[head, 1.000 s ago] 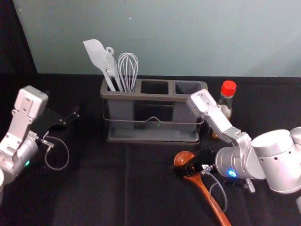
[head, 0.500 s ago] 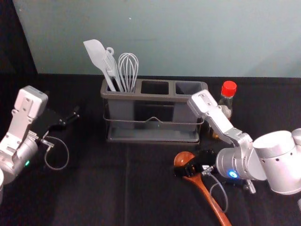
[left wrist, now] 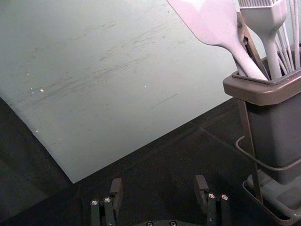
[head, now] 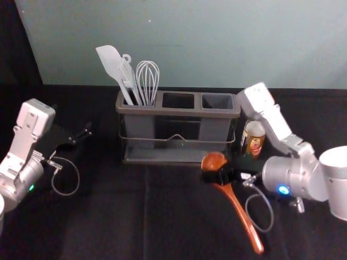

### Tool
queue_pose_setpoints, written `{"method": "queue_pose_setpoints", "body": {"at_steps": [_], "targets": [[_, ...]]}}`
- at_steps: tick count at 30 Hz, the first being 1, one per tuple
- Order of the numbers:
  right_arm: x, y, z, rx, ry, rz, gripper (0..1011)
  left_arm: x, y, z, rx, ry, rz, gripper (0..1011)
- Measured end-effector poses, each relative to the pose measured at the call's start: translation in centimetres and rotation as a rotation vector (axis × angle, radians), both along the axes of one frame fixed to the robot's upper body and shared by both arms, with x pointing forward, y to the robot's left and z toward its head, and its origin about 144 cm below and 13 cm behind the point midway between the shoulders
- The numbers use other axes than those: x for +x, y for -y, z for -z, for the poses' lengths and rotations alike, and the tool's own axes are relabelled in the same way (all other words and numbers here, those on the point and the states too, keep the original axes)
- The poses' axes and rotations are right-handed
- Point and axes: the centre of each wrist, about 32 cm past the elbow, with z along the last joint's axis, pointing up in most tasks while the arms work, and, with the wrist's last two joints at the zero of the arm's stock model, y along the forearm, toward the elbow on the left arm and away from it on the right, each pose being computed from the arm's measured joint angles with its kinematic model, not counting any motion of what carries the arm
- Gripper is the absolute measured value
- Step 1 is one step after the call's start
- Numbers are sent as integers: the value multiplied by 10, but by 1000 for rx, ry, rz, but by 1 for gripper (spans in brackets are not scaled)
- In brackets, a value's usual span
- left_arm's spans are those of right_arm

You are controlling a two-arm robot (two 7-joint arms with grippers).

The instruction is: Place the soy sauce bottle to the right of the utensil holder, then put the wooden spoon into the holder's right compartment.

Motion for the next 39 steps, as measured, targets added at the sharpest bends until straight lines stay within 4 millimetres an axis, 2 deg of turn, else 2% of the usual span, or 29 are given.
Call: {"method": "queue_pose_setpoints", "body": {"at_steps": [11, 19, 30, 39], "targets": [[-23, 30, -34, 235, 264, -87, 820, 0, 0, 0, 0, 0, 0, 1005], [-28, 50, -45, 364, 469, -144, 820, 0, 0, 0, 0, 0, 0, 1005], [-8, 63, -56, 500, 676, -171, 820, 0, 0, 0, 0, 0, 0, 1005], [13, 47, -56, 518, 812, -155, 820, 0, 0, 0, 0, 0, 0, 1005]]}}
